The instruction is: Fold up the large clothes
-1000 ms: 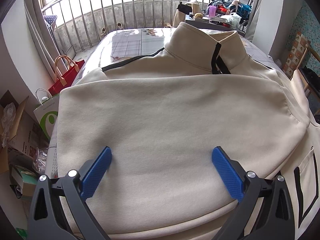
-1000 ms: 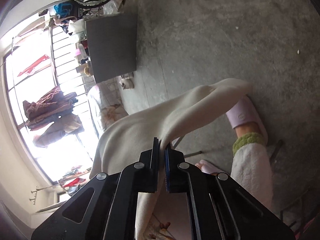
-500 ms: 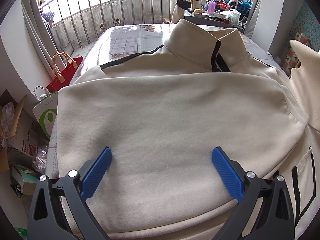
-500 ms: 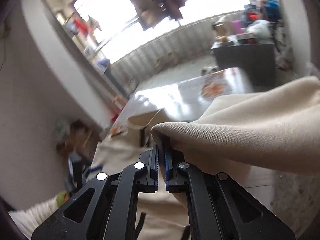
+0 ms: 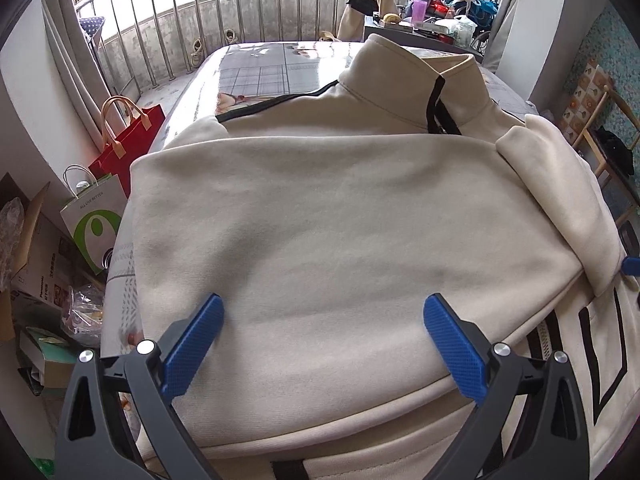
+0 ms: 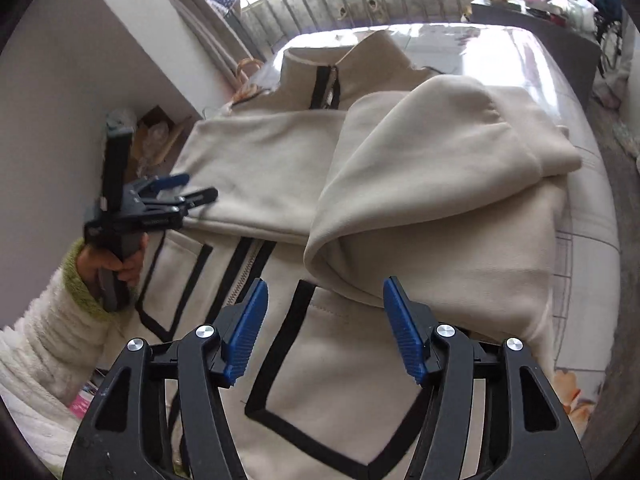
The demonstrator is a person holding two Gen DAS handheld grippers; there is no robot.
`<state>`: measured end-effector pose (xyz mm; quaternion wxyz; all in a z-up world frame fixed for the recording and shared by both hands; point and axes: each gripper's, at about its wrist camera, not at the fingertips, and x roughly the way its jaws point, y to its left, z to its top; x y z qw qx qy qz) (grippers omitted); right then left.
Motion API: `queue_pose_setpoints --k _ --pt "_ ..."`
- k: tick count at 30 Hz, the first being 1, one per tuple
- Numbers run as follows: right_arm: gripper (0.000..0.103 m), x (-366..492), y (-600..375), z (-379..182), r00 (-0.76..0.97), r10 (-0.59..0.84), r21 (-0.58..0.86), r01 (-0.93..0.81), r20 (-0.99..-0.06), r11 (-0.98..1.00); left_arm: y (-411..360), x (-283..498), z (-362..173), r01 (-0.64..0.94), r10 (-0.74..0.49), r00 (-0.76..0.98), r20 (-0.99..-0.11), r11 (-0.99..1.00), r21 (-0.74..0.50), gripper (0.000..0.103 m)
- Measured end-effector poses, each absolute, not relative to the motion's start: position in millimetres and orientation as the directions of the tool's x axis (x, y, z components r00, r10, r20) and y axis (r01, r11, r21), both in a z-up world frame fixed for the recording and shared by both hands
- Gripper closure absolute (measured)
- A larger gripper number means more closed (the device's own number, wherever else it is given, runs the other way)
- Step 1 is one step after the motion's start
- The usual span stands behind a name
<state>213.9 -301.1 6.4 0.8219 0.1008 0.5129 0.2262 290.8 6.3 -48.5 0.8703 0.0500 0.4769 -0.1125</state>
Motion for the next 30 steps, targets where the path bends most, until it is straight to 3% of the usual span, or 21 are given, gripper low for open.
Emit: queue_pose_setpoints --k 5,9,11,14,21,26,30 --pt "0.042 233 -384 32 0.514 0.518 0.611 0.016 -0.684 0.792 7 289 -50 0.236 -0.144 0.536 -0.832 0.972 -0.017 0.004" --pt "0.042 265 -436 5 0.572 0.524 0.742 0.251 -0.631 0.621 6 288 -51 0.242 -0.139 0.535 -0.833 0.97 -0.007 0.004" --pt "0.053 282 -445 -14 0.574 0.514 0.753 0.325 -0.638 0.572 6 288 -51 0.245 -0.135 0.535 -0.834 0.969 0.0 0.004" --pt "0.057 304 -448 -32 0.574 0.487 0.743 0.392 -0.658 0.543 7 288 -52 0.25 -0.138 0.533 -0.835 0.968 -0.001 0.004" --pt "0.061 317 -454 -52 0.537 0.45 0.697 0.474 -0.713 0.538 7 289 -51 0.255 -0.141 0.536 -0.832 0.967 0.0 0.004" --pt "0.088 307 -452 -36 0.526 0.399 0.639 0.427 -0.751 0.64 7 289 -51 0.254 -0.141 0.536 -0.832 0.967 0.0 0.004" --pt "0.093 307 -455 -14 0.558 0.364 0.623 0.39 -0.746 0.678 7 290 -52 0.256 -0.139 0.532 -0.835 0.967 0.002 0.004"
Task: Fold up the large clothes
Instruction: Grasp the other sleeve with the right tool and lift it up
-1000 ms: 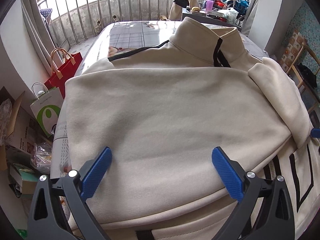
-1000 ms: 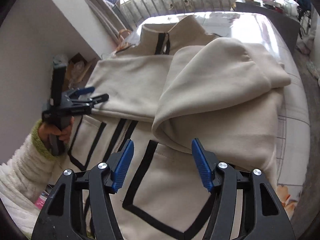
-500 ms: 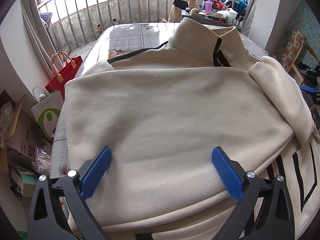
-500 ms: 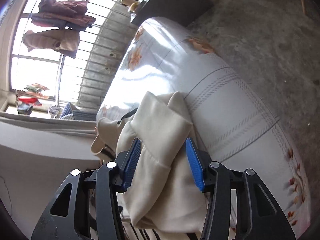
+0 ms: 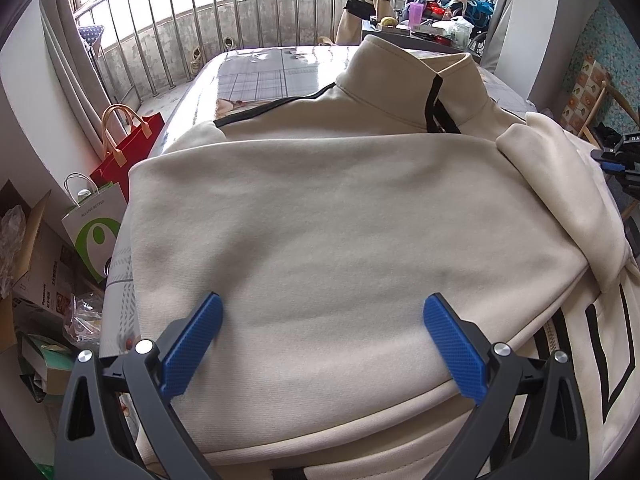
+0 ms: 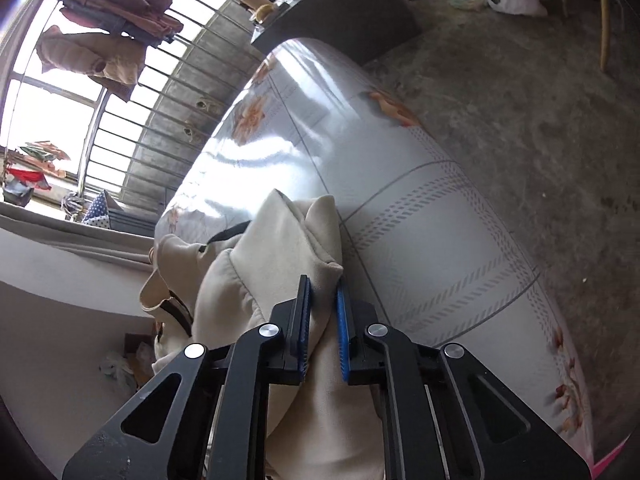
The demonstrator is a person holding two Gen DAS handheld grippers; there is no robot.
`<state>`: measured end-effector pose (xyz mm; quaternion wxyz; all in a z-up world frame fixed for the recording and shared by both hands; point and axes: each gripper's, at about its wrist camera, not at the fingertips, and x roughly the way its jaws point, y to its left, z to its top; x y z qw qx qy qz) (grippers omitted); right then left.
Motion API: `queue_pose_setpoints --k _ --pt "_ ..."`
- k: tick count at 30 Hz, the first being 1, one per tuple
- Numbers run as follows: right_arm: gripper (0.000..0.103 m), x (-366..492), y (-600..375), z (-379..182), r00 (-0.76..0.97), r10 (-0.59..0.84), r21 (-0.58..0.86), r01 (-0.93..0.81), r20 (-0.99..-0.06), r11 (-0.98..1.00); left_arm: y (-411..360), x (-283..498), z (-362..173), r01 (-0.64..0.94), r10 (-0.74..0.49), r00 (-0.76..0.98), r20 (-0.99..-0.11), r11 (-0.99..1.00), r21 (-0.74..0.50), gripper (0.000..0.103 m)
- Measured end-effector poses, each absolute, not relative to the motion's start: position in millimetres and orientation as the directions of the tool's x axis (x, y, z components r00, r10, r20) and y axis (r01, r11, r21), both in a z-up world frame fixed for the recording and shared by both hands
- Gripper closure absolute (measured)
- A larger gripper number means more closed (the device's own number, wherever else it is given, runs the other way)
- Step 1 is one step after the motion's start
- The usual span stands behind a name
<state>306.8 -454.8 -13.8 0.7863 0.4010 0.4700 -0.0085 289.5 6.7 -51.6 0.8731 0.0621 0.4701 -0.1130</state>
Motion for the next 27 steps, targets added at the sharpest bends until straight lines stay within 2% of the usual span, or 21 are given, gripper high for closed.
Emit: queue_pose_setpoints --k 2,6,10,13,21,27 --pt "0.098 304 -456 6 0.589 0.362 0.631 0.348 -0.723 0.694 6 289 -51 0.257 -0.138 0.529 -0.837 0.967 0.003 0.004" --pt "0.098 295 -464 60 0.657 0.272 0.56 0.277 -0.703 0.781 5 290 -51 0.257 -0.135 0.526 -0.839 0.966 0.005 0.004" --pt "0.098 286 -489 72 0.667 0.256 0.567 0.301 -0.7 0.767 5 290 -51 0.258 -0.137 0.53 -0.837 0.966 0.005 0.004" --pt "0.098 271 -518 92 0.729 0.193 0.583 0.328 -0.657 0.743 5 291 -51 0.258 -0.137 0.529 -0.838 0.966 0.005 0.004" --pt "0.098 225 -559 208 0.876 -0.068 0.5 0.334 -0.478 0.799 4 292 -52 0.265 -0.136 0.518 -0.844 0.964 0.008 0.004" --pt "0.098 231 -533 252 0.912 -0.08 0.459 0.277 -0.402 0.844 9 294 -47 0.258 -0.168 0.508 -0.845 0.966 -0.038 0.004"
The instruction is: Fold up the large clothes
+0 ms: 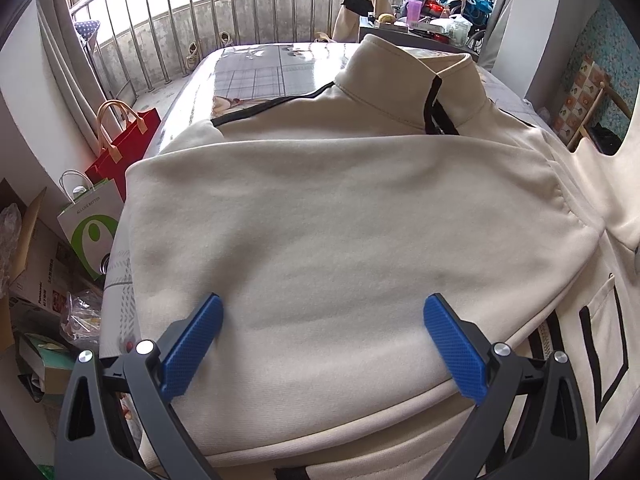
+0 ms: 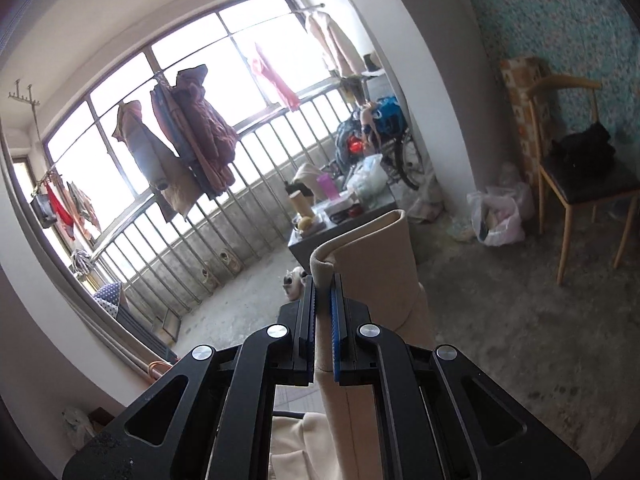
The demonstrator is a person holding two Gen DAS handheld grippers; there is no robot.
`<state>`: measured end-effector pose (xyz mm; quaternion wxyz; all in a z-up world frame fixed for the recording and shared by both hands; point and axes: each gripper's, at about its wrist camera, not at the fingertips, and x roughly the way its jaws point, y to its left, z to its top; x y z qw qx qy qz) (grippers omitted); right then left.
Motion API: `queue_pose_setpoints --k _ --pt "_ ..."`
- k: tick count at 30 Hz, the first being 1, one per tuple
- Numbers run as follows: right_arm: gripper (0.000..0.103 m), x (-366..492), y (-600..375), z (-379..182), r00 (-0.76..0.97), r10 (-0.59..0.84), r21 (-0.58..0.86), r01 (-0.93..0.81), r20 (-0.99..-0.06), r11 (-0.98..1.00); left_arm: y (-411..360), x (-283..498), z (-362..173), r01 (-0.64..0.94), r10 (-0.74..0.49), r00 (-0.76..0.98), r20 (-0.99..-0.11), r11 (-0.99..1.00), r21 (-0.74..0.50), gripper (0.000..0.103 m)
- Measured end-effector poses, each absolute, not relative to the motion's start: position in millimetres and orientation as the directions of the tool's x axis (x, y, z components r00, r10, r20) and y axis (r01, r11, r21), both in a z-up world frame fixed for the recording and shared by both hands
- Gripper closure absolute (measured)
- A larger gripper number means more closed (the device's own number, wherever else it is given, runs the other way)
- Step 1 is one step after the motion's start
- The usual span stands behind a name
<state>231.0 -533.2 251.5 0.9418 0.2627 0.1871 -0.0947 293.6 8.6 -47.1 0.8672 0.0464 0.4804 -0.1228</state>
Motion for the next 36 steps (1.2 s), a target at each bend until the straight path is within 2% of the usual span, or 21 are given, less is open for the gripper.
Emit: queue_pose_setpoints --k 5,8,12,15,18,20,21,24,27,31,33,36 --pt "0.098 242 -484 271 0.943 0.016 0.45 0.144 -0.333 0.881 22 288 -26 0.231 -0.195 0.536 -0.822 0.97 -0.079 0.006" --pt "0.098 259 -436 268 0.937 0.138 0.45 0.021 -0.319 0.893 32 276 -4 0.238 -0.216 0.568 -0.795 0.967 -0.092 0.009" --pt "0.098 283 -349 244 0.865 0.378 0.489 -0.186 -0.329 0.852 54 253 23 0.254 -0.265 0.606 -0.75 0.958 -0.133 0.011" --pt "0.098 299 -270 206 0.736 0.559 0.508 -0.338 -0.381 0.792 72 234 35 0.285 -0.323 0.611 -0.722 0.941 -0.18 0.012" --pt "0.092 312 -187 140 0.51 0.691 0.538 -0.438 -0.511 0.721 84 218 38 0.32 -0.403 0.579 -0.709 0.912 -0.257 0.012" --pt "0.069 313 -144 94 0.351 0.701 0.537 -0.461 -0.621 0.706 91 212 37 0.333 -0.454 0.562 -0.691 0.89 -0.313 0.012" --pt "0.065 312 -131 72 0.288 0.69 0.536 -0.46 -0.664 0.708 94 211 35 0.326 -0.464 0.559 -0.687 0.885 -0.332 0.012" --pt "0.062 305 -137 41 0.238 0.665 0.538 -0.429 -0.708 0.726 97 216 30 0.301 -0.496 0.541 -0.679 0.868 -0.395 0.012" --pt "0.052 296 -193 45 0.323 0.632 0.523 -0.365 -0.705 0.77 90 229 27 0.289 -0.5 0.533 -0.683 0.866 -0.408 0.015" --pt "0.048 291 -296 56 0.478 0.51 0.471 -0.209 -0.715 0.857 68 262 19 0.275 -0.478 0.529 -0.701 0.878 -0.391 0.032" --pt "0.048 290 -345 53 0.533 0.427 0.438 -0.114 -0.731 0.892 56 285 8 0.239 -0.415 0.526 -0.742 0.91 -0.34 0.041" --pt "0.047 285 -412 39 0.568 0.329 0.429 0.047 -0.755 0.902 50 319 -20 0.148 -0.32 0.483 -0.815 0.947 -0.284 0.061"
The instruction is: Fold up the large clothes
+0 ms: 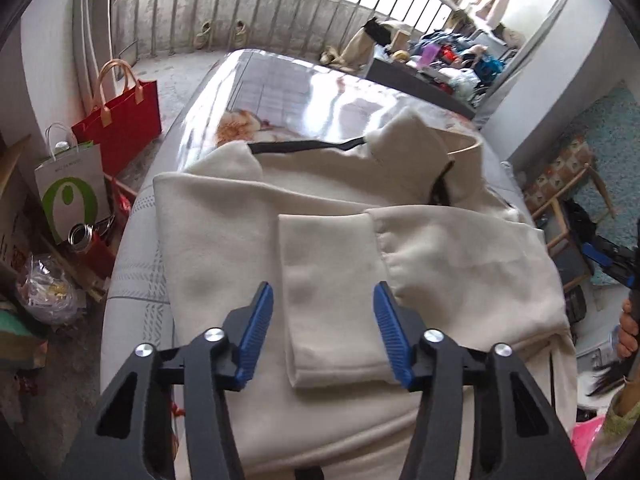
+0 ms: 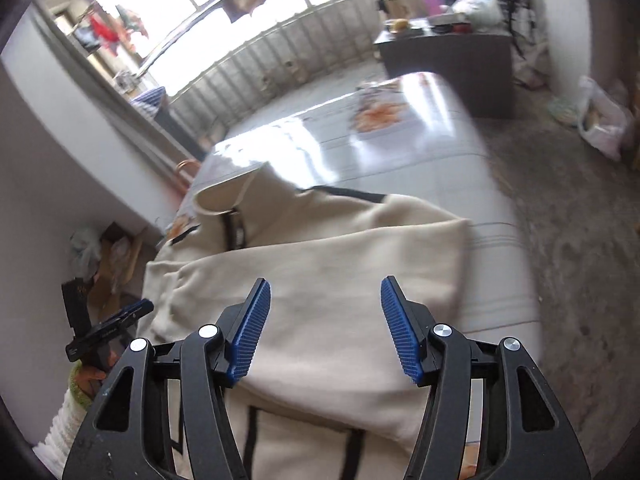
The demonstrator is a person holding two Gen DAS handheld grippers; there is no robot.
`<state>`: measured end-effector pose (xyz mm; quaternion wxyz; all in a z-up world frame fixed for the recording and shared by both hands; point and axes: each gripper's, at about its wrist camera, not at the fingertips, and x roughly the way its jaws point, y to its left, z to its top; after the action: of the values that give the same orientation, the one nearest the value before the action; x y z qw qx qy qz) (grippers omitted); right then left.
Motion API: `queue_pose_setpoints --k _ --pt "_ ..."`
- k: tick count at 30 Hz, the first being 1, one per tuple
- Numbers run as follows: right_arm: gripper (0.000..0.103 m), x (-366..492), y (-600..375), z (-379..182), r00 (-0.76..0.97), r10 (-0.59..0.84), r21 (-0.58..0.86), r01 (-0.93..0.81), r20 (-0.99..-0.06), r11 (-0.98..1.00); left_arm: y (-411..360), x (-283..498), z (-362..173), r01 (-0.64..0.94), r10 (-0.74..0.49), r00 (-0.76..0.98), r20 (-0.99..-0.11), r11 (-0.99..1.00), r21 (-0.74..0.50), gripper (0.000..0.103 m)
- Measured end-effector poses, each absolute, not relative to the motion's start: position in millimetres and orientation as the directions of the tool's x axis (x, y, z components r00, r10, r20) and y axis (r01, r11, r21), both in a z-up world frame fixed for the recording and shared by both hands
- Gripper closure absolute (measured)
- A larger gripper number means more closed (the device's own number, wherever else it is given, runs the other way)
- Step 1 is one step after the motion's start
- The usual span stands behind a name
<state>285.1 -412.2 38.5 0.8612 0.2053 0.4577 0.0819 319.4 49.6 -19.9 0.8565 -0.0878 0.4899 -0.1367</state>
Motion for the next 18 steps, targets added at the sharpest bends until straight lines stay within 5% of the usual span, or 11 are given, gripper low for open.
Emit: queue_pose_setpoints --k 4,9,15,16,18 --pt "0.047 282 -467 7 0.56 0.286 0.458 0.192 -0.778 0.868 47 328 -30 0.128 -0.265 0.505 -0.821 0.964 -0.232 0.096" --pt "0.062 298 -478 -24 0.53 0.272 0.447 0.234 -0.803 0.864 50 317 -9 0.16 -0.292 0.573 -0.766 0.956 -0.245 0.099" --pt "0.063 329 -468 -43 0.517 0.266 0.427 0.22 -0.813 0.877 56 286 34 0.178 -0.279 0.655 -0.702 0.96 -0.216 0.099" --pt "0.069 334 -464 -45 0.513 0.268 0.42 0.207 -0.816 0.884 57 286 30 0.174 -0.269 0.648 -0.712 0.963 -0.205 0.099" --pt "0.101 339 -456 -46 0.504 0.278 0.414 0.179 -0.818 0.892 63 287 20 0.149 -0.242 0.633 -0.736 0.97 -0.191 0.099"
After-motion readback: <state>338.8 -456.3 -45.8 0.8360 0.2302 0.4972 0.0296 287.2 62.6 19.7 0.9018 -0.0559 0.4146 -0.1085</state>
